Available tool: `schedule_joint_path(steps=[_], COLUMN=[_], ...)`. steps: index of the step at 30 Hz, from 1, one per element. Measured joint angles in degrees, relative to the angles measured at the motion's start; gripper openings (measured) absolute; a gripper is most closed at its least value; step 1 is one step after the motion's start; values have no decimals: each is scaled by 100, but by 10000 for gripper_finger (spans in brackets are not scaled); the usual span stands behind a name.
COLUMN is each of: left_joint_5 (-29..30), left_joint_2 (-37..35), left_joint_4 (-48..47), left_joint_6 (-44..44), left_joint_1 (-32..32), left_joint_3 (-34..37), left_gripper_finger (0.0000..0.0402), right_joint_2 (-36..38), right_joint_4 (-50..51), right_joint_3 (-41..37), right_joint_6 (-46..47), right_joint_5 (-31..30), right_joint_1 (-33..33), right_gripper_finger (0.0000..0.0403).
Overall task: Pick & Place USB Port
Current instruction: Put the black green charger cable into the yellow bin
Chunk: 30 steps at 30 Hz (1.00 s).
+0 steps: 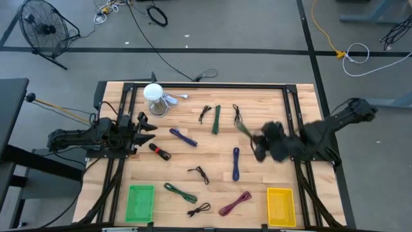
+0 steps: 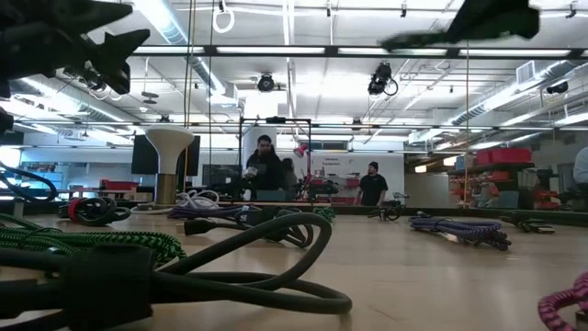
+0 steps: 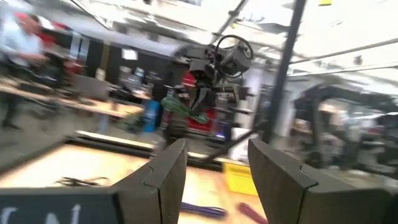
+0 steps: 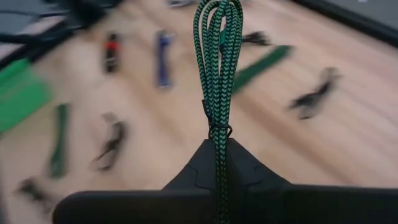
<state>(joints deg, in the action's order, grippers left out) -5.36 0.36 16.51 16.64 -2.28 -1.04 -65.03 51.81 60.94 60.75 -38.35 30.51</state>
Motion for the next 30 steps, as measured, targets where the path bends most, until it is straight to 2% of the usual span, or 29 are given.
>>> schedule_joint_path(steps=[5, 9, 12, 15, 21, 25, 30], left_joint_5=[-620, -801, -767, -692, -503, -232, -39], left_joint_2=[0, 0, 0, 0, 0, 0, 0], left_joint_4=[-11, -74, -138, -144, -142, -39, 319], left_joint_6=[472, 675, 679, 680, 672, 561, 362], left_joint_1=[0, 7, 106, 281, 702, 860, 903], left_joint_3=[0, 0, 2, 2, 2, 2, 4], left_gripper_finger=[177, 177, 177, 177, 177, 177, 177], right_joint_2=[-834, -1642, -2247, -2821, -3705, -3982, -4100], right_joint_4=[-39, 177, 866, 1881, 3717, 3759, 3818], right_joint_3=[710, 1647, 2402, 3010, 4220, 4596, 4616], right_joint_6=[428, 484, 769, 1544, 2914, 3145, 3619], right_joint_5=[-667, -1276, -1572, -1714, -1417, -1087, -710], right_joint_1=[1281, 2005, 2318, 2461, 2519, 2565, 2581], right_gripper_finger=[6, 6, 6, 6, 6, 6, 6])
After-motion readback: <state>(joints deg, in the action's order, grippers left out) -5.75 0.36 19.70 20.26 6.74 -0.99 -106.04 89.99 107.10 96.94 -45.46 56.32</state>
